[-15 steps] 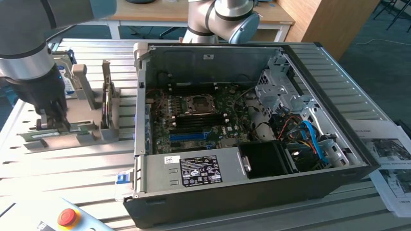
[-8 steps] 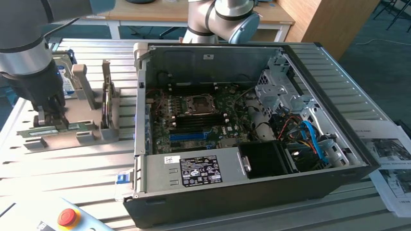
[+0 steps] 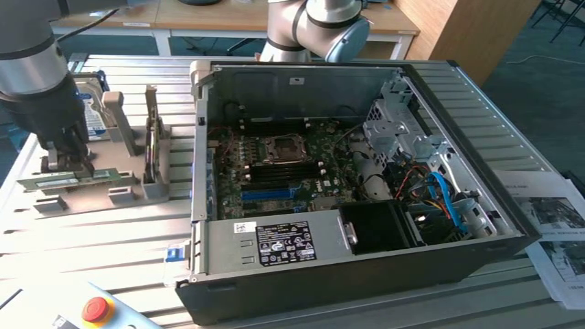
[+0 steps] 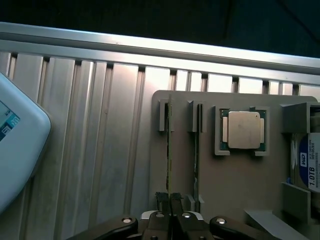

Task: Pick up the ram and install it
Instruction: 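Pick up the ram and move it above insertion slot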

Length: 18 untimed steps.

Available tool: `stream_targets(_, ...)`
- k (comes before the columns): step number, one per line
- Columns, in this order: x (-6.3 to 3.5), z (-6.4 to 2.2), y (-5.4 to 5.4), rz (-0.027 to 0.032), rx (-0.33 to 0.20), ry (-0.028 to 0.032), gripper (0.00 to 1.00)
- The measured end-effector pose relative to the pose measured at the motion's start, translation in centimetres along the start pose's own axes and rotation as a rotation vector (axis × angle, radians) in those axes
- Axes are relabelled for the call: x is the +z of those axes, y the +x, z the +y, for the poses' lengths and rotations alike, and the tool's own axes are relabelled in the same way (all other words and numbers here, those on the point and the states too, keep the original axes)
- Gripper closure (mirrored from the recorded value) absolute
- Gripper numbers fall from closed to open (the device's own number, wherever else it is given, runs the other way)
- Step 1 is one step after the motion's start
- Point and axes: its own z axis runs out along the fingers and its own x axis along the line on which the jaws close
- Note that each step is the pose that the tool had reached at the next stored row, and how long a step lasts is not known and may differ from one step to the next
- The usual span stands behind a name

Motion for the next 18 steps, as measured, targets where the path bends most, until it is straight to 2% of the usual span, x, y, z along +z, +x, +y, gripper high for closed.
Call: stream_targets(18,-4.94,0.26,-0.1,0.0006,0.003,0.0000,0.88)
